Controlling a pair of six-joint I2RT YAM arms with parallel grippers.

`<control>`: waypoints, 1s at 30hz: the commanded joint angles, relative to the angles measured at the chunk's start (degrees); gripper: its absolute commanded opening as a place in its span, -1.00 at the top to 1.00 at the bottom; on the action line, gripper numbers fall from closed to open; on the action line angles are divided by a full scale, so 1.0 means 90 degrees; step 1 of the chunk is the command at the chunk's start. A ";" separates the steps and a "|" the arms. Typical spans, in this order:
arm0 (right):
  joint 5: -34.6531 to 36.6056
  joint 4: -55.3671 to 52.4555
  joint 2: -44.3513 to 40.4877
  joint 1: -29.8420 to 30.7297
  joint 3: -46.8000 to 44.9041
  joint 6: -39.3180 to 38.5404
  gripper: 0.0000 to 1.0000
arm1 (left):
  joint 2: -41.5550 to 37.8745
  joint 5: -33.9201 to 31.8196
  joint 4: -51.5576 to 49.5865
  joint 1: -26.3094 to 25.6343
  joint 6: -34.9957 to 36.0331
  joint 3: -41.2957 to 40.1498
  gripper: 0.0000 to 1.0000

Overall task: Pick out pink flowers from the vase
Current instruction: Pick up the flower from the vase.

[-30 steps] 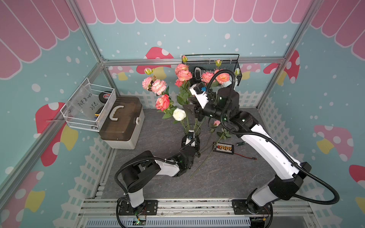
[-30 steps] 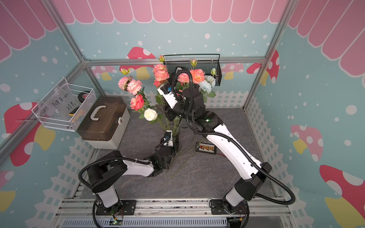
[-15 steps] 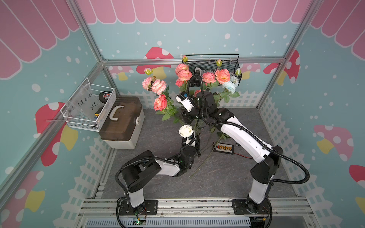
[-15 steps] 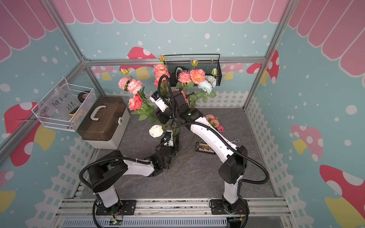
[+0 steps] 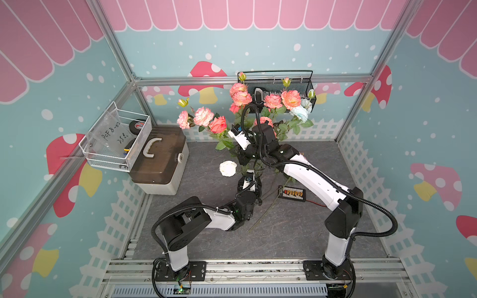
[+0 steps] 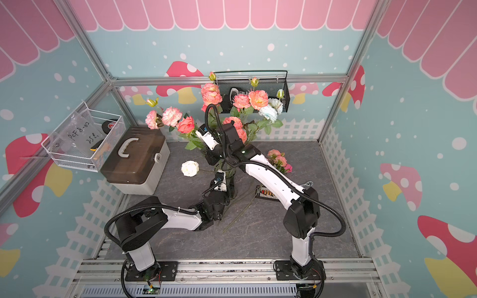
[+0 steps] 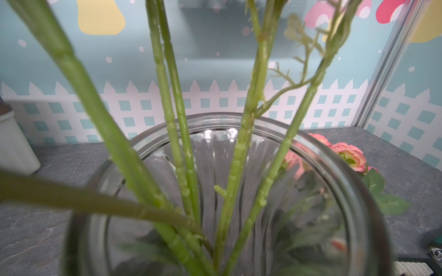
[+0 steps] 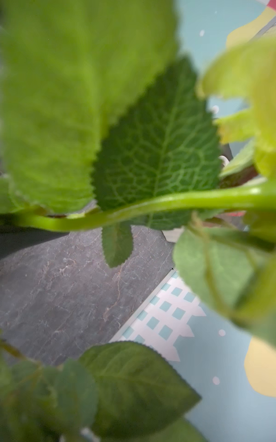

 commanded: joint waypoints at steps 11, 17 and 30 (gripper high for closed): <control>0.0455 0.0620 -0.2138 -0.0010 -0.1329 -0.0079 0.97 | 0.0421 0.0358 -0.1084 -0.0006 -0.0474 -0.0236 1.00; 0.2110 0.0779 -0.3409 -0.0079 -0.1542 -0.0768 1.00 | 0.0368 0.0371 -0.1159 -0.0006 -0.0478 -0.0254 1.00; 0.7242 0.2331 -0.5988 -0.1539 -0.3679 0.0535 1.00 | 0.0387 0.0395 -0.1136 -0.0006 -0.0500 -0.0274 1.00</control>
